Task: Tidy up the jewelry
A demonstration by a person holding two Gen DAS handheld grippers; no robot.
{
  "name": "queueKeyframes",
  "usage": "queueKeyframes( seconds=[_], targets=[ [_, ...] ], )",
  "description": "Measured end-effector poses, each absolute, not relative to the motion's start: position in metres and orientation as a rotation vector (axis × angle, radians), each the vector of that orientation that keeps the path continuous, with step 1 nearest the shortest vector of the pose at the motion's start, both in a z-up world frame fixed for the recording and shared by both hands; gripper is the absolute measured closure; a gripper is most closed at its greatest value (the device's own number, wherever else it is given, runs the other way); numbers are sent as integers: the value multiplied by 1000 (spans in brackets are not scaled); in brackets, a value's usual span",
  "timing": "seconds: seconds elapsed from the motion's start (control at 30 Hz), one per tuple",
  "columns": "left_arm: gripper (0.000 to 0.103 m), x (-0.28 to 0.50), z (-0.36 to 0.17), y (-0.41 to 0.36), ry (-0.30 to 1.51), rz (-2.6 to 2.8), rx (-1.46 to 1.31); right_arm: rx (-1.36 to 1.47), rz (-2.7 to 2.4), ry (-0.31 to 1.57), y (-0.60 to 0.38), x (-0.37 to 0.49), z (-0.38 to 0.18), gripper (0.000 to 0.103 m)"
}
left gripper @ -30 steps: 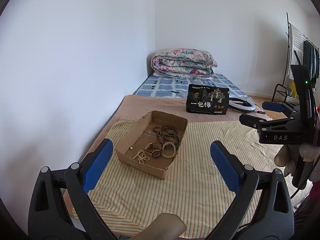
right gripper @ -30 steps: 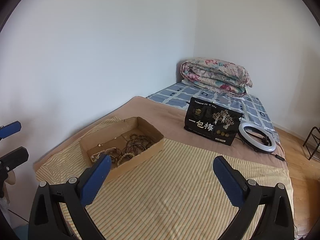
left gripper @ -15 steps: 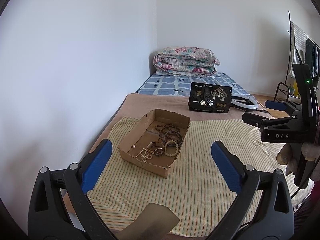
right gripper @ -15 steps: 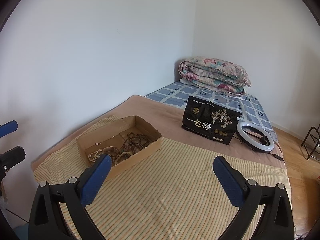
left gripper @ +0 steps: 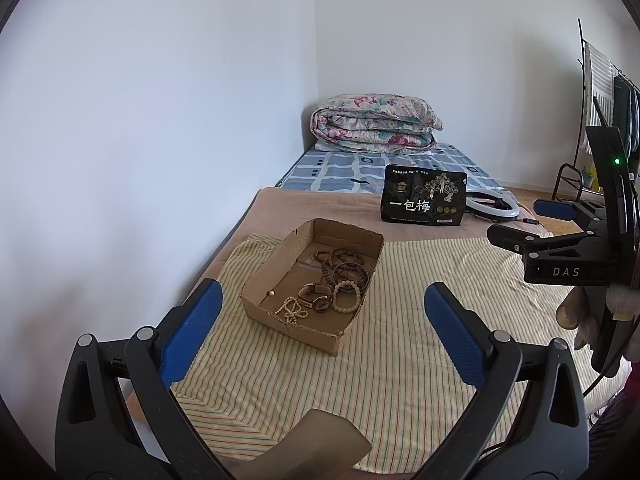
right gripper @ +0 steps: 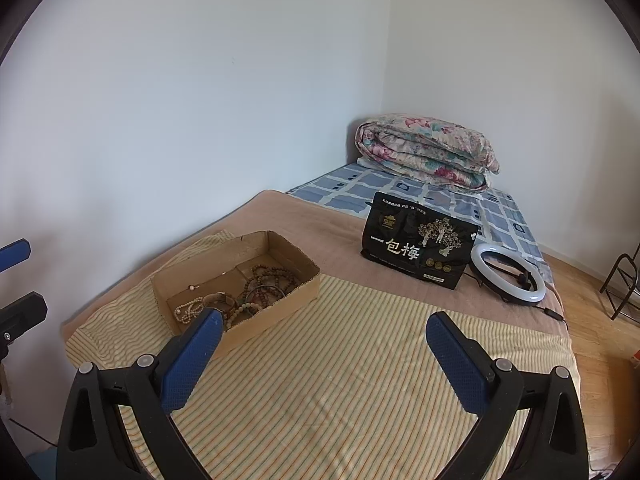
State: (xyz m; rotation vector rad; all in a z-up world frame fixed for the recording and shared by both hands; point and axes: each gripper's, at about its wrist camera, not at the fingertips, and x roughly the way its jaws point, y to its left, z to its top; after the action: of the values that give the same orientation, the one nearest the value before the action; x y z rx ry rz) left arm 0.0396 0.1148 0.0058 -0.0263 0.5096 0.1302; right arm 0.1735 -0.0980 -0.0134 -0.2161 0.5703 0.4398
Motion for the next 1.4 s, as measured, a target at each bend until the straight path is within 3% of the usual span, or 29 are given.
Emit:
queueKeyframes(
  seconds=[1.4],
  targets=[
    [0,38,6,114,509,132,-25,-222,436,575,-101,172,-14,0]
  ],
)
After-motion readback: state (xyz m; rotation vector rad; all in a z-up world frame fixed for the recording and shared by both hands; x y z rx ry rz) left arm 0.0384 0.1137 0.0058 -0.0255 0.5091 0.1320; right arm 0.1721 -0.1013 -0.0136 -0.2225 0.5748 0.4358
